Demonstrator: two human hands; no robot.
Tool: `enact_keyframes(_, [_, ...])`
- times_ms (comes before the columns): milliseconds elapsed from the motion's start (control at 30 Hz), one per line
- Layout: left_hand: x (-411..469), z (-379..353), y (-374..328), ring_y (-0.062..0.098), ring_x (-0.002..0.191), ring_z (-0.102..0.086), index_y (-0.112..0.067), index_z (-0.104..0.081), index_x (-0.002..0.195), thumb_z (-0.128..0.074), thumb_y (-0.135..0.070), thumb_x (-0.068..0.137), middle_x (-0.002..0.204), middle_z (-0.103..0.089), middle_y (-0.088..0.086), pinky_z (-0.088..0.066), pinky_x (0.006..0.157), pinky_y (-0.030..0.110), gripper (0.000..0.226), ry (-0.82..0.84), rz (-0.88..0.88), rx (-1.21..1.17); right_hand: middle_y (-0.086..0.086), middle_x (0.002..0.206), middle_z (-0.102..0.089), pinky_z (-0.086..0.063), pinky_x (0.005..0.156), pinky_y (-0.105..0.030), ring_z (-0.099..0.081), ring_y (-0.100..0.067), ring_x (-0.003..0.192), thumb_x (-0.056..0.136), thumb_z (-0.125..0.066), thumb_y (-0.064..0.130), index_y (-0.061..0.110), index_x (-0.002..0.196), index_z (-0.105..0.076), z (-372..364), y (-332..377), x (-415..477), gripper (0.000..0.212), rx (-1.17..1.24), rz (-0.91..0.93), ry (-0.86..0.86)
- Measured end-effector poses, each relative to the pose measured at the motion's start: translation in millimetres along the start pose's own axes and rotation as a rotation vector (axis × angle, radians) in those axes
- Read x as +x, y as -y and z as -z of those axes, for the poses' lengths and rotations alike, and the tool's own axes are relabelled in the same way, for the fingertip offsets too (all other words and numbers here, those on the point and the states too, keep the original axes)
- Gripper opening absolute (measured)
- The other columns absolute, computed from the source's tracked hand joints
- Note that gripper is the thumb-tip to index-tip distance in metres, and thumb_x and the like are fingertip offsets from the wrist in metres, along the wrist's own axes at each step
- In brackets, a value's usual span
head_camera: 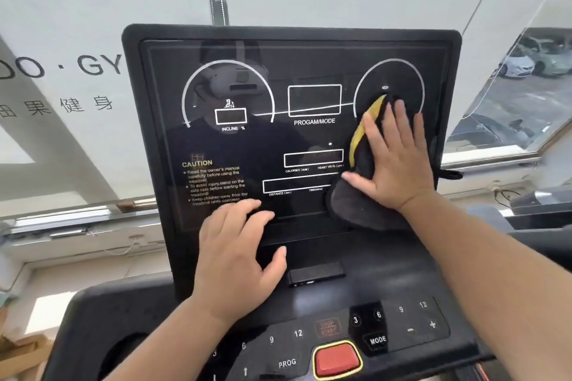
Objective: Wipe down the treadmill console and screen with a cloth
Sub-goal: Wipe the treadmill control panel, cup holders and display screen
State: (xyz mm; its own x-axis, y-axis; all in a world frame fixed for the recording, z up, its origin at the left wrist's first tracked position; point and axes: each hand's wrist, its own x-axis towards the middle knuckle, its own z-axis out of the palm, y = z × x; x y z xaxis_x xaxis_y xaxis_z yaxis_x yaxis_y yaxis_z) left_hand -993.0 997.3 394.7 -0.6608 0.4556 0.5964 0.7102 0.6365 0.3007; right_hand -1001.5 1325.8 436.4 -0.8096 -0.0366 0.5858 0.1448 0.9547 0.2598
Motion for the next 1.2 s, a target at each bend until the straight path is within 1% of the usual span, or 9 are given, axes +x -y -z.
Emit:
enact_keyframes(133, [-16, -12, -9, 0.023, 0.104, -0.059, -0.016, -0.072, 0.109, -0.067, -0.046, 0.076, 0.113, -0.063, -0.002, -0.051, 0.089, 0.043, 0.045, 0.189, 0.006, -0.024, -0.026, 0.170, -0.007, -0.004, 0.126, -0.065, -0.001, -0.042, 0.158, 0.086, -0.035, 0.083, 0.011, 0.164, -0.002, 28, 1, 47, 0.111, 0.094, -0.391, 0.026])
enact_keyframes(233, [-27, -17, -9, 0.022, 0.098, -0.059, -0.016, -0.073, 0.106, -0.065, -0.048, 0.077, 0.108, -0.063, -0.003, -0.053, 0.085, 0.040, 0.045, 0.251, 0.057, -0.005, -0.028, 0.170, -0.005, -0.005, 0.125, -0.065, -0.001, -0.046, 0.158, 0.089, -0.030, 0.084, 0.005, 0.164, -0.002, 42, 31, 85, 0.113, 0.139, -0.442, -0.010])
enact_keyframes(367, [-32, -21, -11, 0.023, 0.095, -0.059, -0.013, -0.074, 0.103, -0.062, -0.047, 0.078, 0.105, -0.063, -0.002, -0.051, 0.086, 0.038, 0.044, 0.204, 0.108, 0.018, -0.025, 0.170, -0.012, -0.005, 0.125, -0.065, -0.006, -0.045, 0.157, 0.090, -0.033, 0.082, 0.006, 0.164, -0.012, 40, 84, 85, 0.108, 0.117, -0.143, -0.074])
enact_keyframes(467, [-28, -27, -17, 0.026, 0.095, -0.061, -0.012, -0.075, 0.102, -0.063, -0.046, 0.078, 0.103, -0.065, 0.000, -0.053, 0.081, 0.044, 0.043, 0.167, 0.159, 0.038, -0.019, 0.170, -0.019, -0.004, 0.127, -0.061, -0.012, -0.041, 0.158, 0.090, -0.044, 0.077, 0.011, 0.164, -0.020, 22, 97, 51, 0.102, 0.129, 0.124, -0.104])
enact_keyframes(700, [-22, -45, -52, 0.028, 0.095, -0.059, -0.010, -0.077, 0.095, -0.059, -0.049, 0.078, 0.098, -0.063, 0.000, -0.052, 0.084, 0.053, 0.046, 0.138, 0.266, 0.119, -0.010, 0.169, -0.028, -0.006, 0.128, -0.056, -0.020, -0.034, 0.157, 0.085, -0.057, 0.067, 0.023, 0.163, -0.029, -18, 13, -21, 0.094, 0.102, 0.419, -0.095])
enact_keyframes(900, [-26, -54, -68, 0.029, 0.101, -0.061, -0.009, -0.079, 0.095, -0.052, -0.055, 0.078, 0.099, -0.062, -0.002, -0.040, 0.101, 0.071, 0.055, 0.192, 0.316, 0.210, -0.019, 0.167, -0.026, -0.004, 0.125, -0.060, -0.016, -0.041, 0.156, 0.087, -0.053, 0.071, 0.017, 0.162, -0.026, -4, -93, 8, 0.096, 0.021, 0.209, -0.061])
enact_keyframes(1000, [-21, -50, -75, 0.029, 0.098, -0.064, -0.013, -0.079, 0.093, -0.050, -0.057, 0.076, 0.097, -0.066, -0.002, -0.040, 0.102, 0.065, 0.055, 0.251, 0.319, 0.300, -0.023, 0.169, -0.018, -0.003, 0.124, -0.064, -0.011, -0.044, 0.157, 0.094, -0.043, 0.070, 0.012, 0.164, -0.017, 18, -95, 50, 0.095, 0.067, -0.012, -0.064])
enact_keyframes(1100, [-15, -44, -83, 0.030, 0.090, -0.064, -0.015, -0.079, 0.087, -0.050, -0.057, 0.075, 0.094, -0.067, -0.002, -0.051, 0.088, 0.055, 0.052, 0.289, 0.321, 0.318, -0.024, 0.170, -0.014, -0.005, 0.124, -0.066, -0.008, -0.044, 0.157, 0.094, -0.035, 0.075, 0.008, 0.164, -0.011, 29, -65, 70, 0.100, 0.150, -0.236, -0.054])
enact_keyframes(1200, [-17, -43, -84, 0.027, 0.091, -0.063, -0.017, -0.077, 0.085, -0.050, -0.057, 0.074, 0.098, -0.066, -0.003, -0.051, 0.082, 0.048, 0.050, 0.316, 0.330, 0.330, -0.023, 0.170, -0.012, -0.003, 0.125, -0.064, -0.006, -0.043, 0.158, 0.091, -0.038, 0.078, 0.009, 0.164, -0.012, 21, -21, 44, 0.104, 0.226, -0.159, -0.043])
